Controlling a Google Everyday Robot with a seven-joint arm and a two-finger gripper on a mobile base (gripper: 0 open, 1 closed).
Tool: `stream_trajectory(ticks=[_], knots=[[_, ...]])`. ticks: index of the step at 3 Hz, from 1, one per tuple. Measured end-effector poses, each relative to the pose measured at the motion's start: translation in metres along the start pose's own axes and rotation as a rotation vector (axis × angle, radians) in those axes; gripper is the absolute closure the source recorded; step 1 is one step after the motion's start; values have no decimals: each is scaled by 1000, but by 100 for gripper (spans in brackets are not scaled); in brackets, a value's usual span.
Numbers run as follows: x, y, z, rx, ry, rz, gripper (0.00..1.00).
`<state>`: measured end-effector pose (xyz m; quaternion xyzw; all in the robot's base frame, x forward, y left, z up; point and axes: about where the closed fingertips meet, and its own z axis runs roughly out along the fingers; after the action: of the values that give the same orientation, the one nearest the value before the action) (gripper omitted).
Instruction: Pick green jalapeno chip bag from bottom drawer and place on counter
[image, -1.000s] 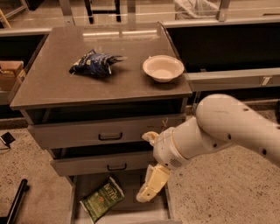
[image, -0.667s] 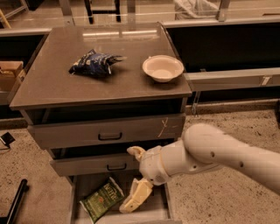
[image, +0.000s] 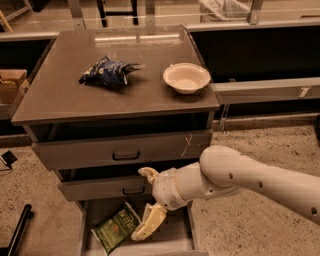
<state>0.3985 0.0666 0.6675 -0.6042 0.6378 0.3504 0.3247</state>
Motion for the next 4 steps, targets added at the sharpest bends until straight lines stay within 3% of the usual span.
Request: stream_trajectory(ticks=[1, 2, 3, 4], knots=[[0, 0, 0, 0, 0, 0, 0], [53, -10, 37, 11, -46, 75, 0], [97, -38, 64, 41, -113, 23, 0], [115, -30, 85, 10, -156, 41, 0]])
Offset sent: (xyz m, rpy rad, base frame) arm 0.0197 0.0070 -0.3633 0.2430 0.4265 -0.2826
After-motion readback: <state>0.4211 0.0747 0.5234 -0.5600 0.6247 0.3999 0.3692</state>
